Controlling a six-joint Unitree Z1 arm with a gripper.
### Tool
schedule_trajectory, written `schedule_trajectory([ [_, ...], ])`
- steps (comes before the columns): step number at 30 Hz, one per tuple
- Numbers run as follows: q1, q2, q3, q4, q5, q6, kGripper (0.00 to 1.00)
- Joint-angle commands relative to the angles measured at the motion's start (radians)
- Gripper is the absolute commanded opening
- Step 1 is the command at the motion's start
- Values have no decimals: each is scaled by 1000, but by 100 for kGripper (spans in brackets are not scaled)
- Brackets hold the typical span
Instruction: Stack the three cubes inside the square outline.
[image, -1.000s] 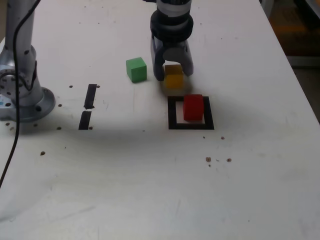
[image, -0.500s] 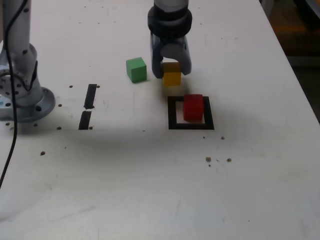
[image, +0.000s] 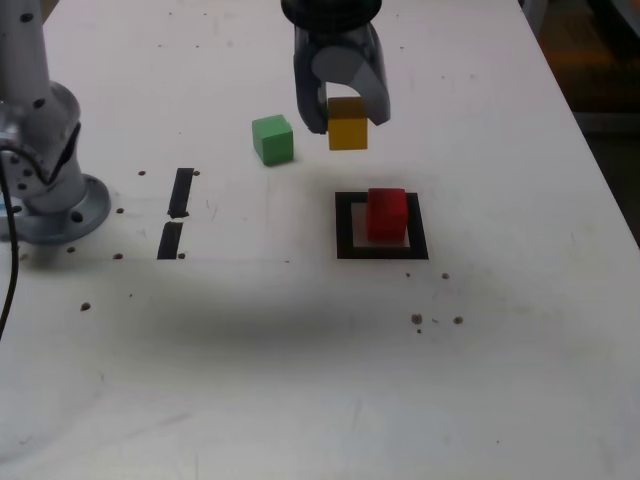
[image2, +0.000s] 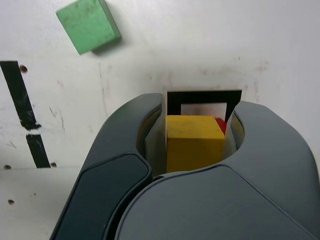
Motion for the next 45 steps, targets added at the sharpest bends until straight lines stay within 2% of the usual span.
schedule_trajectory([
  [1,-24,12,-22,9,-9,-7,7],
  [11,-127,69,-86,29,-43,-37,7],
  [21,-150,121,-113,17,-58,-47,7],
  [31,-151,157,-96,-45,-37,-49,8],
  [38,-145,161,-59,-91,9,-69,9],
  [45,-140,158,-41,-97,40,-81,10],
])
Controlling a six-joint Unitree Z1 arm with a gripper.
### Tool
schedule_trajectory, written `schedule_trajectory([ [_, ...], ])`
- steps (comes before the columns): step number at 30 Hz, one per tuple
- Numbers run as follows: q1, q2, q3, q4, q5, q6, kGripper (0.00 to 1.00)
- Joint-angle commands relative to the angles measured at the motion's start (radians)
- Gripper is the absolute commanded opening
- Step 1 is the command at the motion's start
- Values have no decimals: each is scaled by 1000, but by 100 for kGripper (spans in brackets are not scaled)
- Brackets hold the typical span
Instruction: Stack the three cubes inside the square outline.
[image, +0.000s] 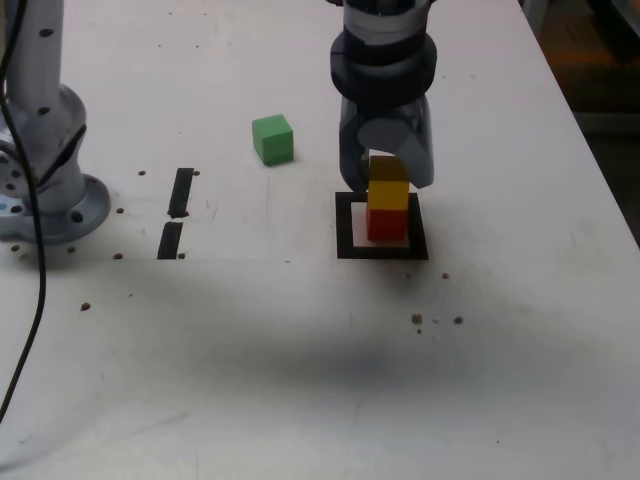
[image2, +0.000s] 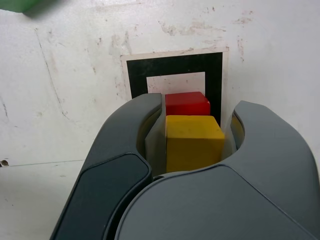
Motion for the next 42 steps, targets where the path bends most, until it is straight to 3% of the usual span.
schedule_trajectory([
  [1,2,-2,4,-2,3,-2,10],
  [13,5,-12,10,-14,3,-5,12],
  [21,5,-14,23,-15,1,-20,26],
  [29,5,-17,29,-13,0,-24,32],
  [42,5,-17,27,-18,-2,-26,34],
])
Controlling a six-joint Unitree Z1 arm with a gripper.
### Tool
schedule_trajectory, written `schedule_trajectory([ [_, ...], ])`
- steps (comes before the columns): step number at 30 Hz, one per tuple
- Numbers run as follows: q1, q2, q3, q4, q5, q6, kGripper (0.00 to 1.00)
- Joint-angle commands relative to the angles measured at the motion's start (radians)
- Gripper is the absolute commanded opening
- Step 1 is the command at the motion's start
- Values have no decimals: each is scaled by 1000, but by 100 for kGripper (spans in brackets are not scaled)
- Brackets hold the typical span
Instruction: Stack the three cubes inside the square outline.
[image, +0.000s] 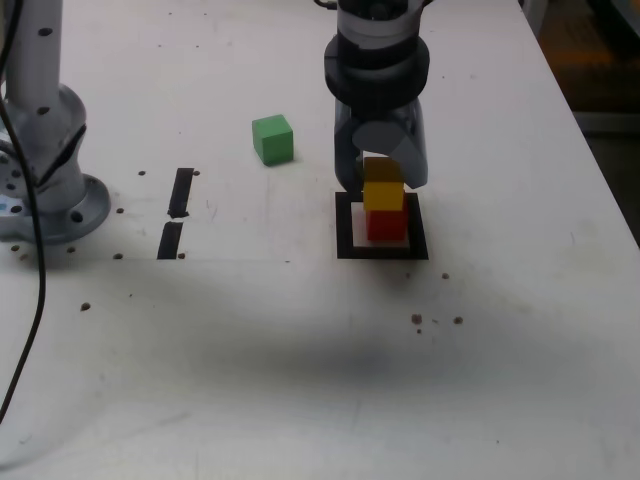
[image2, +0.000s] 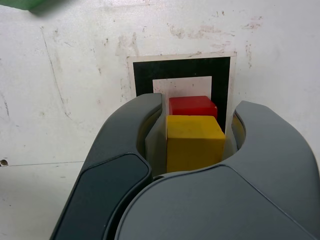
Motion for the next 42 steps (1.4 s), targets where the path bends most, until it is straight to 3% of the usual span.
schedule_trajectory([
  [1,1,-8,-3,-4,-1,-1,34],
  [12,1,-8,-6,-8,-8,-1,42],
  [27,1,-23,12,-4,-16,-4,83],
  [32,1,-66,20,54,17,-29,91],
  [37,1,-147,69,138,56,-74,91],
  [42,23,-240,190,176,68,-115,91],
])
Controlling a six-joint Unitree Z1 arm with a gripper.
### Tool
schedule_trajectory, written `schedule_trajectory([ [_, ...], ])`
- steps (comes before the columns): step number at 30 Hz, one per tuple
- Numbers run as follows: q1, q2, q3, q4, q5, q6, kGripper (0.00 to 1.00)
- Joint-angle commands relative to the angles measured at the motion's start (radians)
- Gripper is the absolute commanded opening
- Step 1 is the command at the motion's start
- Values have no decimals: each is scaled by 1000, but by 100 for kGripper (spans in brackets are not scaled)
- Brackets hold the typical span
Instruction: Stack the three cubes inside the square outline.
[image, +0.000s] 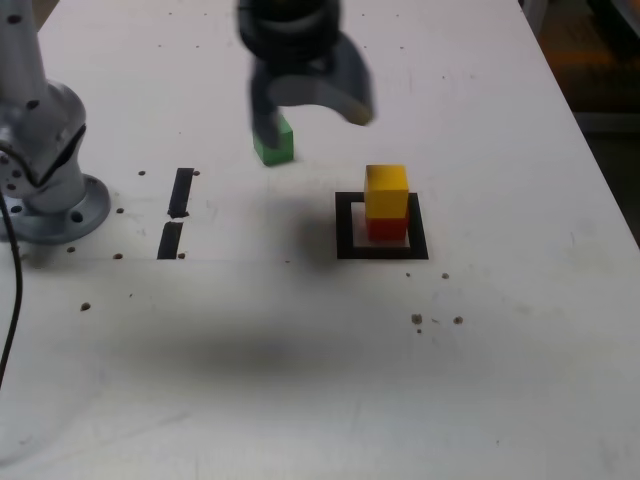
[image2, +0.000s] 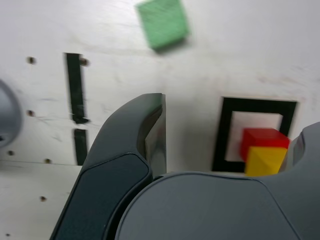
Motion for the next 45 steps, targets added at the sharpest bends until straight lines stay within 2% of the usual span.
schedule_trajectory([
  [1,19,-37,52,-2,0,-11,91],
  [6,87,-94,178,-48,-9,-15,91],
  [12,185,-101,238,-110,-23,13,91],
  [19,297,-44,220,-166,-49,77,92],
  [25,372,12,183,-178,-90,136,91],
  [38,500,106,160,-224,-138,240,91],
  [42,530,119,163,-230,-154,269,88],
  [45,548,125,167,-228,-168,287,82],
])
